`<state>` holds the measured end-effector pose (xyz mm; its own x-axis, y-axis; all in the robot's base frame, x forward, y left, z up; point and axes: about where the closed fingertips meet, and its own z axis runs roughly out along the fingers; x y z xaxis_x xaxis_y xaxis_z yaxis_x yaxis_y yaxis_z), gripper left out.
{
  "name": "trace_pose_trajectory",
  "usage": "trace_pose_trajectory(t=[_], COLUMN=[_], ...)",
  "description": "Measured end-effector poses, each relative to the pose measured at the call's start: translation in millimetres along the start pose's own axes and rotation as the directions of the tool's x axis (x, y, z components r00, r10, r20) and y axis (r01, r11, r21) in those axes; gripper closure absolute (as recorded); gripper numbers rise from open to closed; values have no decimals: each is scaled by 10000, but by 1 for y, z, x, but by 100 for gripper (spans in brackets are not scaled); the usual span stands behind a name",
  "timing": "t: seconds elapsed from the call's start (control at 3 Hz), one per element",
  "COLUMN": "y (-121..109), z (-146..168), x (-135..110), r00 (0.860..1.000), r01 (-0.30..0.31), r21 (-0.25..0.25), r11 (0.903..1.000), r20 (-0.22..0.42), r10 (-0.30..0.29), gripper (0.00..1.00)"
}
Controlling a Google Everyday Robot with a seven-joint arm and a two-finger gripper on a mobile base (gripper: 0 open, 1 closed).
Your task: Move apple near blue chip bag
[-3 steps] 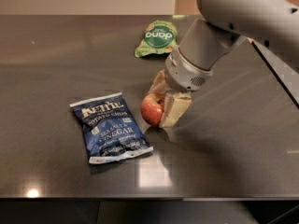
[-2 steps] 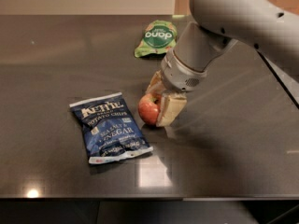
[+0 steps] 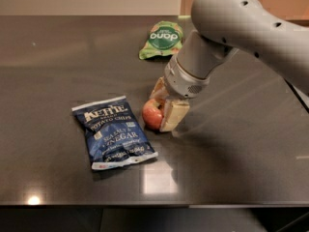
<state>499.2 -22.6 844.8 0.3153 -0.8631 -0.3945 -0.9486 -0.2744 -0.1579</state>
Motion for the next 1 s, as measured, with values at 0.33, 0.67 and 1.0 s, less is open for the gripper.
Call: trace_pose_trajectory(t=[0.33, 0.67, 1.0], y=[0, 0, 1], z=[2, 2, 1], x=[3, 2, 1], r00=[10000, 10000, 10000], r01=[-64, -40, -21], r21=[68, 68, 71], r11=[10000, 10000, 10000], r20=[22, 10, 1], r10=[64, 40, 21], gripper=[36, 13, 0])
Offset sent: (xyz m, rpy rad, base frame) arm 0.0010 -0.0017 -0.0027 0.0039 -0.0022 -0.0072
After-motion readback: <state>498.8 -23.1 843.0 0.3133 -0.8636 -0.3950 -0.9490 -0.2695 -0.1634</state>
